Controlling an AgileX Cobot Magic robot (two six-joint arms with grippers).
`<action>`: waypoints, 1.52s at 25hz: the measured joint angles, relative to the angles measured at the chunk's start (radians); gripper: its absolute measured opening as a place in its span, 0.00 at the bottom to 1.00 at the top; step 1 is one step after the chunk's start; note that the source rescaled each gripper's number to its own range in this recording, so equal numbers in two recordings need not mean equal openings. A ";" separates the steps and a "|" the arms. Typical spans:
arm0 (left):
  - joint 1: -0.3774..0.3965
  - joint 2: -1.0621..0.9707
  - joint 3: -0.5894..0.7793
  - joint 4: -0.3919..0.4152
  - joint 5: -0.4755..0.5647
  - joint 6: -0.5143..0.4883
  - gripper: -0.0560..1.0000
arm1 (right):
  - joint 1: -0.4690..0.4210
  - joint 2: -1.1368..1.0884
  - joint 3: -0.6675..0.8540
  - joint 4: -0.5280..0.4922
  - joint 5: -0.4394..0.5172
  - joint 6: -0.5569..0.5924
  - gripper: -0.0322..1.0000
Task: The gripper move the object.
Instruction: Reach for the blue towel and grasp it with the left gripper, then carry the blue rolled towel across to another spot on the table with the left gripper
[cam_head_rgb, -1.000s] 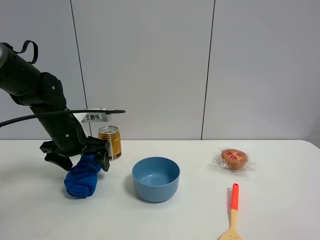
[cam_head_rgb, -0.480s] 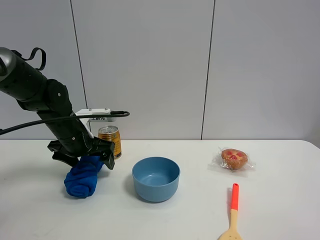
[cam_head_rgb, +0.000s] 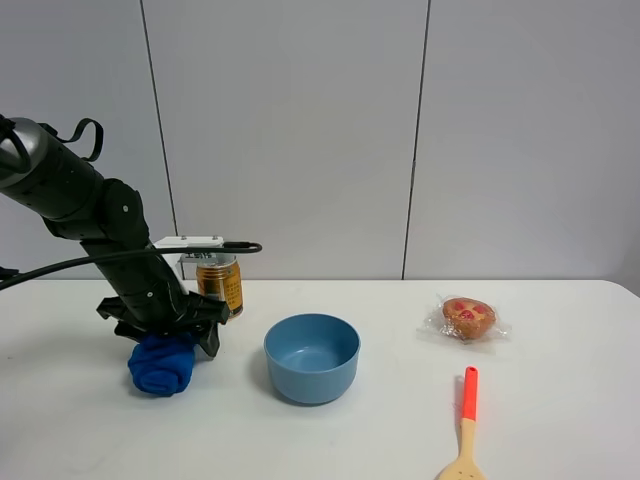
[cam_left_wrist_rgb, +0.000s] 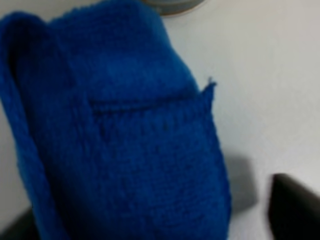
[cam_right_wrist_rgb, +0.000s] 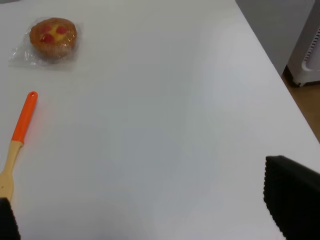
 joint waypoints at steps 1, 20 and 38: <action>0.000 0.000 0.000 0.001 0.007 0.000 0.19 | 0.000 0.000 0.000 0.000 0.000 0.000 1.00; -0.097 -0.456 -0.003 0.024 0.209 -0.001 0.07 | 0.000 0.000 0.000 0.000 0.000 0.000 1.00; -0.376 -0.264 -0.464 0.192 0.473 0.575 0.07 | 0.000 0.000 0.000 0.000 0.000 0.000 1.00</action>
